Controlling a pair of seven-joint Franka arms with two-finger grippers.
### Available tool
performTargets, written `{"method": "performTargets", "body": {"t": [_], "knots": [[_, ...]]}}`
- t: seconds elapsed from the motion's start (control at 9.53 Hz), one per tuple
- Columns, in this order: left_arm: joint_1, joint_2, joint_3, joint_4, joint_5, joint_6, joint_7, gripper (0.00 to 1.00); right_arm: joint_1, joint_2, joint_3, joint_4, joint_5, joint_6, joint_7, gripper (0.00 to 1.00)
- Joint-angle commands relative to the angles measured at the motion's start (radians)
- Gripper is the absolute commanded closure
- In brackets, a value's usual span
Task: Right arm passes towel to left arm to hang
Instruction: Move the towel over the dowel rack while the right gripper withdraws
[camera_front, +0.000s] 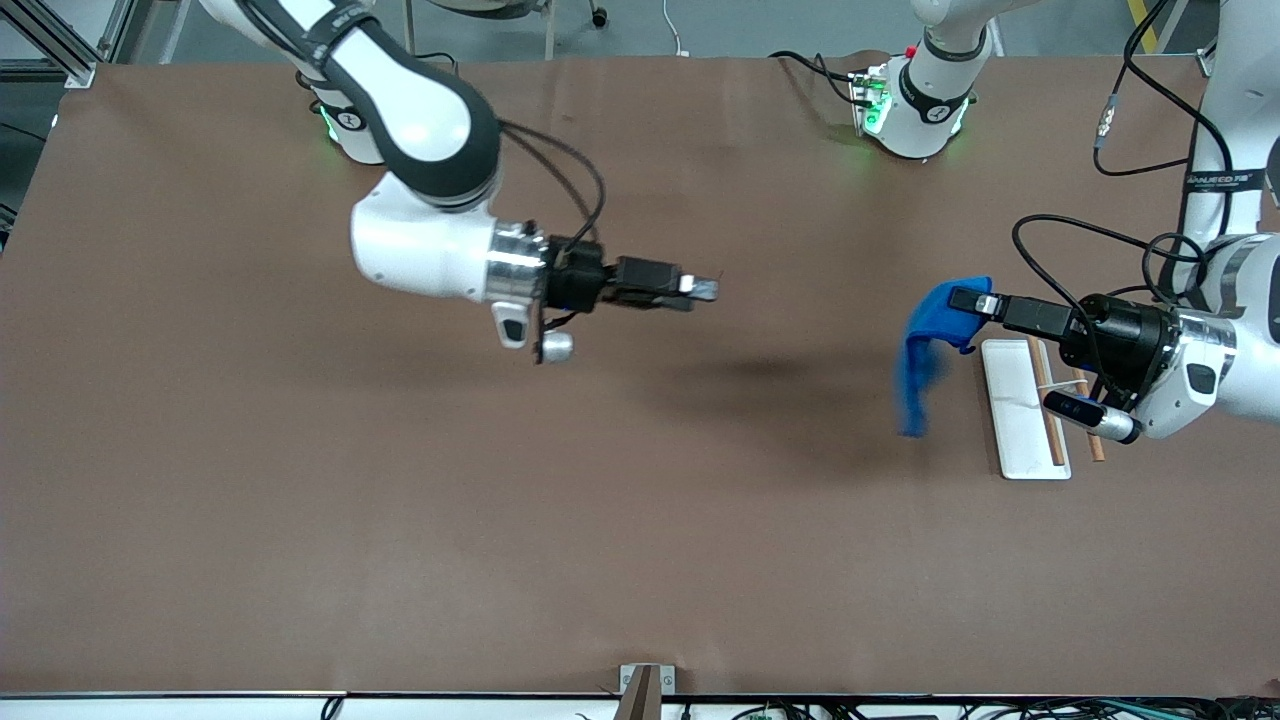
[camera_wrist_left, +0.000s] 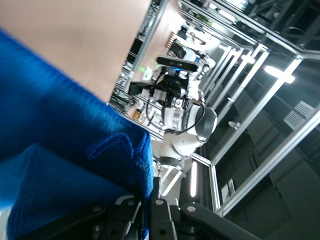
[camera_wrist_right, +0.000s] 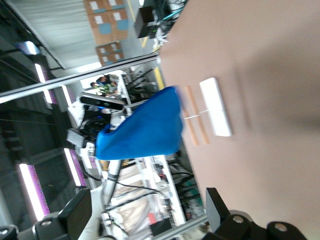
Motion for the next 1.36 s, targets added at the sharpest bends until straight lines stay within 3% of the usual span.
{"method": "performTargets", "body": {"t": [0.0,0.21,0.31,0.52,0.73,0.94,1.26], "knots": [[0.019,0.014,0.001,0.026,0.161,0.029,-0.059,1.0,-0.06,-0.1,-0.062,-0.155,-0.194,-0.022,0.013,0.0],[0.034,0.014,0.003,0.087,0.359,0.065,-0.111,1.0,-0.055,-0.161,-0.202,-0.261,-0.394,-0.023,0.01,0.0],[0.043,0.015,0.008,0.124,0.425,0.066,-0.148,1.0,-0.058,-0.165,-0.26,-0.265,-0.514,-0.044,0.009,0.0],[0.039,0.012,0.008,0.179,0.63,0.08,-0.252,1.0,-0.058,-0.168,-0.389,-0.219,-0.79,-0.177,0.01,0.0],[0.034,-0.014,0.0,0.179,0.799,0.128,-0.317,1.0,-0.057,-0.207,-0.489,-0.174,-0.975,-0.302,0.015,0.0],[0.034,-0.014,0.001,0.179,0.896,0.143,-0.378,1.0,-0.055,-0.258,-0.573,-0.171,-1.096,-0.322,0.08,0.0],[0.033,-0.01,0.003,0.179,0.965,0.177,-0.455,1.0,-0.055,-0.37,-0.6,-0.151,-1.295,-0.4,0.154,0.0]]}}
